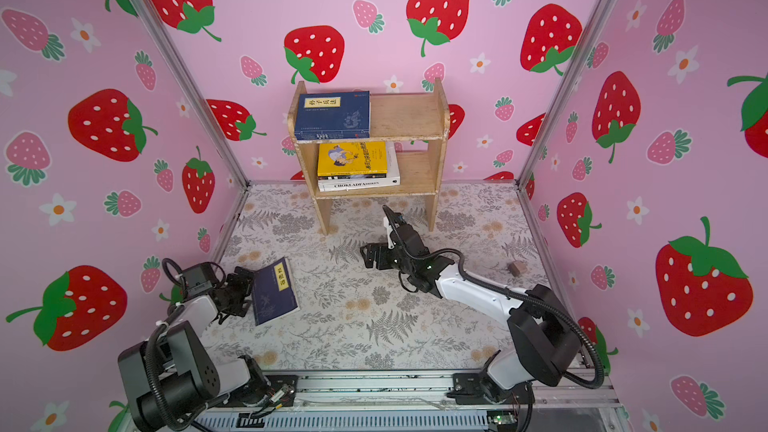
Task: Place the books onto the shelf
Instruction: 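Move both grippers to the dark blue book on the table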
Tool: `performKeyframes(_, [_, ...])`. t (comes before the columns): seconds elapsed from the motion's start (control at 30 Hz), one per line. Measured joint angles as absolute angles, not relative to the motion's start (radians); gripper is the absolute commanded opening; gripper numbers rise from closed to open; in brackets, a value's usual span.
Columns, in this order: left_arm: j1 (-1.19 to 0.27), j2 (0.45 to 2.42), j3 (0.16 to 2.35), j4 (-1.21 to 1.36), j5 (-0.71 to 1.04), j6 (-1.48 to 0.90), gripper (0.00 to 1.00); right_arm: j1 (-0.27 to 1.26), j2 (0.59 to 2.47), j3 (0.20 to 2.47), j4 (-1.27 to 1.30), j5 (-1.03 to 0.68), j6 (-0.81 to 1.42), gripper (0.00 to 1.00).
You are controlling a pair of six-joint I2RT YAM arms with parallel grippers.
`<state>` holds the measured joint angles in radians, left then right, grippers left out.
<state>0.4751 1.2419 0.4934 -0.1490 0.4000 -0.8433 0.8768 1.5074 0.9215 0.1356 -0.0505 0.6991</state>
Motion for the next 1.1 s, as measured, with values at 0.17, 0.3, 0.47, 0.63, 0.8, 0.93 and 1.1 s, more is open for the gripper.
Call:
performKeyframes(0.17, [0.284, 1.304, 0.528, -0.133, 0.401, -0.842, 0.94, 0.895, 1.608, 0.922, 0.186, -0.075, 0.709, 0.89])
performKeyframes(0.3, [0.193, 1.401, 0.589, -0.086, 0.418, -0.833, 0.92, 0.9, 1.759, 0.993, 0.227, -0.111, 0.701, 0.79])
performKeyframes(0.47, [0.119, 1.488, 0.642, -0.025, 0.441, -0.815, 0.9, 0.93, 1.95, 1.159, 0.258, -0.117, 0.657, 0.74])
performKeyframes(0.63, [0.056, 1.542, 0.671, 0.027, 0.462, -0.808, 0.89, 0.96, 2.061, 1.296, 0.268, -0.112, 0.607, 0.68])
performKeyframes(0.8, [0.047, 1.558, 0.674, 0.051, 0.48, -0.806, 0.86, 0.984, 2.144, 1.378, 0.275, -0.099, 0.592, 0.53])
performKeyframes(0.93, [0.047, 1.567, 0.674, 0.065, 0.492, -0.794, 0.84, 0.995, 2.192, 1.4, 0.257, -0.038, 0.596, 0.4])
performKeyframes(1.1, [0.047, 1.582, 0.674, 0.096, 0.516, -0.783, 0.84, 0.995, 2.198, 1.389, 0.233, 0.038, 0.607, 0.33])
